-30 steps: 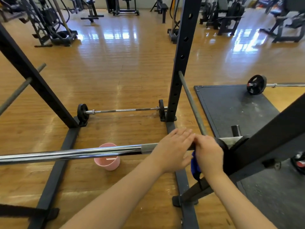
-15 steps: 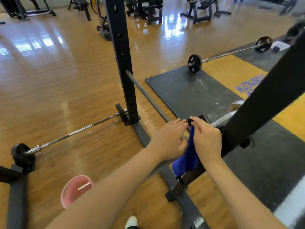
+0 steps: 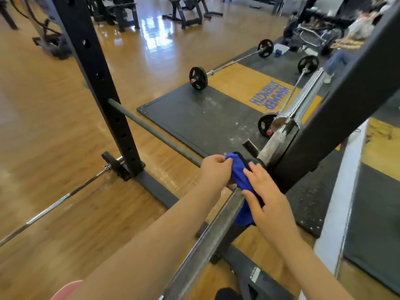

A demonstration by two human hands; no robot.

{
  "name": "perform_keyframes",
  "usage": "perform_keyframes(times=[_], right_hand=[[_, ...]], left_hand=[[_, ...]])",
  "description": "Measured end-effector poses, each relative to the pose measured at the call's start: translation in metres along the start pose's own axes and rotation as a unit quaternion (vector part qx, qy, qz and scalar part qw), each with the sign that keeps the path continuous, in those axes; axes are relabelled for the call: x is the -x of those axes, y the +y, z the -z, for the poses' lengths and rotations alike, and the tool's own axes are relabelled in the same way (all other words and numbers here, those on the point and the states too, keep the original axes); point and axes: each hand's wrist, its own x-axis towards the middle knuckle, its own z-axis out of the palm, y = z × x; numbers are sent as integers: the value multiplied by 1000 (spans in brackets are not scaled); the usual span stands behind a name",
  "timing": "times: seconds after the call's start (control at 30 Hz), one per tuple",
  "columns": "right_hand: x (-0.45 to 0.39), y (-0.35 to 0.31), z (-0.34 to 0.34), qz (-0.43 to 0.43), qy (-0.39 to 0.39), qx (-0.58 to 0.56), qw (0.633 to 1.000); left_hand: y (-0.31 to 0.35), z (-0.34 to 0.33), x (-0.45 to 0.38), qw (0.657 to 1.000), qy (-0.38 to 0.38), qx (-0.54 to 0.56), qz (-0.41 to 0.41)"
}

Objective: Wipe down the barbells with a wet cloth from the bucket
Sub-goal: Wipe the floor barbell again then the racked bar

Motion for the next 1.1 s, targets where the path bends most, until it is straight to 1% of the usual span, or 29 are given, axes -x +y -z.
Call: perform_keyframes(times=[0.07, 0.1, 0.13, 0.17, 0.2, 0.23, 0.27, 0.3, 0.33, 0.37, 0.4, 0.43, 0.47, 0.53, 0.63, 0.67, 0.7, 0.73, 0.77, 0.8, 0.87, 0.9, 0.93, 0.97, 1.0, 1.03, 1.1], right_hand=[[5, 3, -3, -8, 2, -1, 1000], [5, 4, -4, -17, 11, -6, 1000], [4, 4, -3, -27, 19, -7, 999], [4, 6, -4, -35, 26, -8, 999], [5, 8, -5, -47, 25, -17, 998], [7, 10, -6, -61, 18, -30, 997], [9, 11, -6, -64, 12, -45, 997], [10, 12, -7, -62, 7, -62, 996], [10, 14, -6, -74, -1, -85, 994], [10, 15, -4, -101, -14, -119, 988], [9, 17, -3, -113, -18, -131, 985], [10, 19, -1, -97, -13, -134, 986], [12, 22, 1, -86, -4, -112, 990], [19, 25, 2, -101, 7, -91, 991], [31, 24, -4, -182, -27, -65, 981], [34, 24, -10, -224, -46, -64, 971], [33, 21, -15, -283, -57, -94, 953], [31, 19, -18, -333, -51, -126, 933], [29, 16, -18, -349, -17, -139, 927], [27, 13, -16, -330, 42, -118, 936], [21, 3, -5, -240, 174, -46, 954], [16, -3, 0, -186, 206, -16, 961], [11, -8, 4, -124, 215, 11, 969], [5, -13, 6, -68, 203, 26, 976], [-4, -18, 6, -28, 176, 34, 983], [-11, -19, 5, -19, 134, 37, 990], [-17, -15, -1, -54, 65, 32, 996]], left_hand=[[2, -5, 1, 998, 2, -66, -17], [4, -7, 5, 992, 14, -113, -47], [8, -8, 12, 979, 38, -178, -98], [9, -8, 20, 945, 88, -250, -192], [10, -10, 28, 893, 121, -323, -290], [10, -14, 35, 843, 108, -389, -355], [7, -19, 40, 818, 45, -444, -363], [2, -24, 41, 798, -33, -504, -330], [0, -28, 40, 766, -95, -568, -285], [-1, -30, 38, 736, -125, -614, -257], [1, -31, 37, 721, -130, -635, -245], [4, -32, 34, 709, -129, -650, -242], [6, -34, 34, 703, -132, -656, -243], [14, -36, 34, 700, -141, -655, -246], [17, -35, 36, 711, -152, -644, -239], [18, -34, 36, 720, -157, -634, -236], [19, -33, 36, 728, -162, -625, -232], [19, -32, 36, 738, -162, -611, -236], [19, -31, 35, 742, -162, -603, -242], [20, -30, 32, 743, -157, -598, -255], [24, -25, 20, 743, -148, -581, -297], [28, -20, 14, 746, -155, -567, -312], [31, -14, 7, 753, -173, -544, -326], [33, -7, 1, 760, -195, -517, -343], [35, 0, -3, 766, -214, -490, -356], [35, 7, -6, 772, -221, -469, -366], [33, 13, -3, 785, -206, -470, -349]])
